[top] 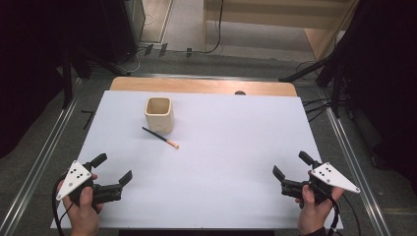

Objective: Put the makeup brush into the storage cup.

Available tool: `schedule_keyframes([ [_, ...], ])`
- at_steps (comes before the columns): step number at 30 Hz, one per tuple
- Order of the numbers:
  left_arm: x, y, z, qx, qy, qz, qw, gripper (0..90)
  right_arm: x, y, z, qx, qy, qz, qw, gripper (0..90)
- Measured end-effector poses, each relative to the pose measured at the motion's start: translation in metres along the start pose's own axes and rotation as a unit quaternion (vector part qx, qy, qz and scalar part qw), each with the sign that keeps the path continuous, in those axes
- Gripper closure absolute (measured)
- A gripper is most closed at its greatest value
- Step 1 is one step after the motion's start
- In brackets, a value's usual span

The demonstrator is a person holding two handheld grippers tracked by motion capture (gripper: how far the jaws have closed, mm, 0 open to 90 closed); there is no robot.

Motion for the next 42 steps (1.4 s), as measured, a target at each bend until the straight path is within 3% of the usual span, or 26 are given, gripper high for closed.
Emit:
schedule_keyframes([
  [12, -0.006, 0.0, -0.001, -0.004, -0.008, 0.008, 0.9999, 0.0, 0.001, -0.001, 0.0, -0.001, 0.002, 0.001, 1.0, 0.0],
  [19, -0.017, 0.004, 0.002, 0.006, -0.02, 0.014, 0.9997, 0.0, -0.002, 0.0, 0.005, 0.003, 0.007, 0.003, 1.0, 0.0],
  [23, -0.024, 0.006, 0.005, -0.012, 0.0, 0.032, 0.9994, 0.0, -0.001, 0.0, 0.003, 0.002, 0.005, 0.004, 1.0, 0.0],
  [30, -0.035, 0.013, 0.012, -0.005, -0.002, 0.034, 0.9994, 0.0, -0.001, -0.001, 0.002, 0.002, 0.007, 0.004, 1.0, 0.0],
  [42, -0.065, 0.031, 0.02, 0.003, -0.03, 0.05, 0.9983, 0.0, -0.002, -0.002, 0.005, 0.007, 0.013, 0.01, 0.9998, 0.0],
])
Point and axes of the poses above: each handheld gripper's, and its own axes: x roughly backward along the jaws, y roughly out of its top, z roughly to its left, the point moved 3 cm from there along -x, roughly forward along the jaws, and after that the axes turned 5 degrees about -y, right-handed, at the moved point
